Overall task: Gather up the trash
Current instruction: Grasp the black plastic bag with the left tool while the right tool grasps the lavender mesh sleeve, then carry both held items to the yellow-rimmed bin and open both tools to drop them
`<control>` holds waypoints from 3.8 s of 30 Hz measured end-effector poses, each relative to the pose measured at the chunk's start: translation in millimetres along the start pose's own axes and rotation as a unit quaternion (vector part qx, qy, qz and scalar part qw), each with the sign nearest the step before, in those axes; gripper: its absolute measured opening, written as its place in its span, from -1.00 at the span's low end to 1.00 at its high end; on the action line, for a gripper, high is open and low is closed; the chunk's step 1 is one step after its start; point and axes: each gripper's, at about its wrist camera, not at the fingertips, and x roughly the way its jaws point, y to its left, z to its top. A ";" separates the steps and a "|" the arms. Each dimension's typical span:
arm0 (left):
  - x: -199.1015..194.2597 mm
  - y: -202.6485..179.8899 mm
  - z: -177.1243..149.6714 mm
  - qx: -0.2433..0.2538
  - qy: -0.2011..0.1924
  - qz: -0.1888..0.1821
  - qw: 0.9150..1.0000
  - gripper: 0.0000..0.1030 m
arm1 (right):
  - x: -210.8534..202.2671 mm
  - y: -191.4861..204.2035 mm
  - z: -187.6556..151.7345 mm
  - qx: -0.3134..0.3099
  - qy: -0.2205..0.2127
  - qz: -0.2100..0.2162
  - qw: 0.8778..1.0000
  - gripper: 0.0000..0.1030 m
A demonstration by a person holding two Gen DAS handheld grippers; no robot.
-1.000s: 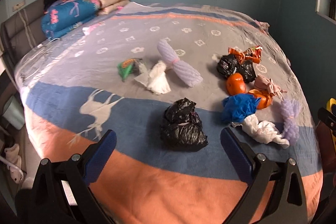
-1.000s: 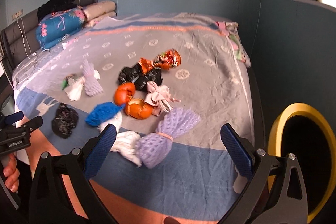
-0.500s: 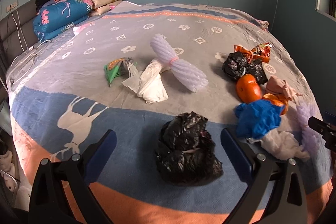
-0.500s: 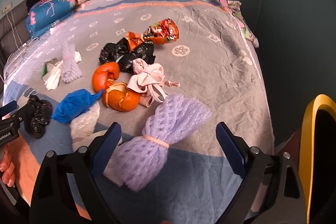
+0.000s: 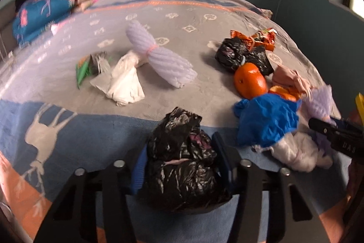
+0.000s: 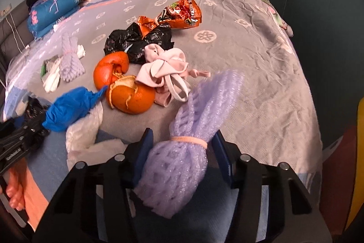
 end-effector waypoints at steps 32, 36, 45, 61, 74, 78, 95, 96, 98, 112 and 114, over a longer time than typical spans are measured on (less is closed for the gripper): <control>-129.6 -22.1 38.8 -0.019 -0.201 -0.030 0.979 -0.23 | -155.5 -12.5 30.9 0.013 -0.210 0.013 0.977 -0.43; -150.3 -26.1 44.0 -0.015 -0.217 -0.028 0.976 -0.23 | -190.6 -14.8 31.6 0.022 -0.235 0.013 0.972 -0.43; -190.0 -63.2 56.3 0.037 -0.236 -0.026 0.971 -0.22 | -257.2 -35.5 13.7 0.021 -0.239 0.004 0.971 -0.43; -221.2 -183.4 74.8 0.121 -0.242 -0.127 0.954 -0.22 | -346.2 -111.6 -17.6 0.070 -0.272 -0.054 0.958 -0.42; -188.8 -277.5 81.1 0.184 -0.171 -0.213 0.944 -0.22 | -348.7 -183.2 -42.9 0.124 -0.247 -0.095 0.956 -0.42; -169.7 -301.4 80.8 0.188 -0.147 -0.241 0.941 -0.22 | -339.9 -209.0 -52.5 0.147 -0.233 -0.096 0.956 -0.42; -85.4 -394.5 56.8 0.203 -0.045 -0.296 0.932 -0.20 | -287.9 -270.5 -72.1 0.210 -0.198 -0.093 0.953 -0.41; -81.6 -396.8 55.8 0.203 -0.041 -0.297 0.932 -0.19 | -286.1 -271.2 -72.1 0.212 -0.196 -0.093 0.953 -0.41; -75.9 -402.0 54.3 0.202 -0.032 -0.301 0.931 -0.17 | -279.1 -277.6 -73.0 0.215 -0.191 -0.093 0.953 -0.41; -77.0 -390.9 62.1 0.172 -0.036 -0.303 0.937 0.67 | -279.6 -290.0 -80.5 0.227 -0.189 -0.115 0.948 0.02; -79.3 -382.9 65.2 0.166 -0.040 -0.298 0.939 0.69 | -280.4 -287.5 -79.5 0.222 -0.190 -0.119 0.949 0.02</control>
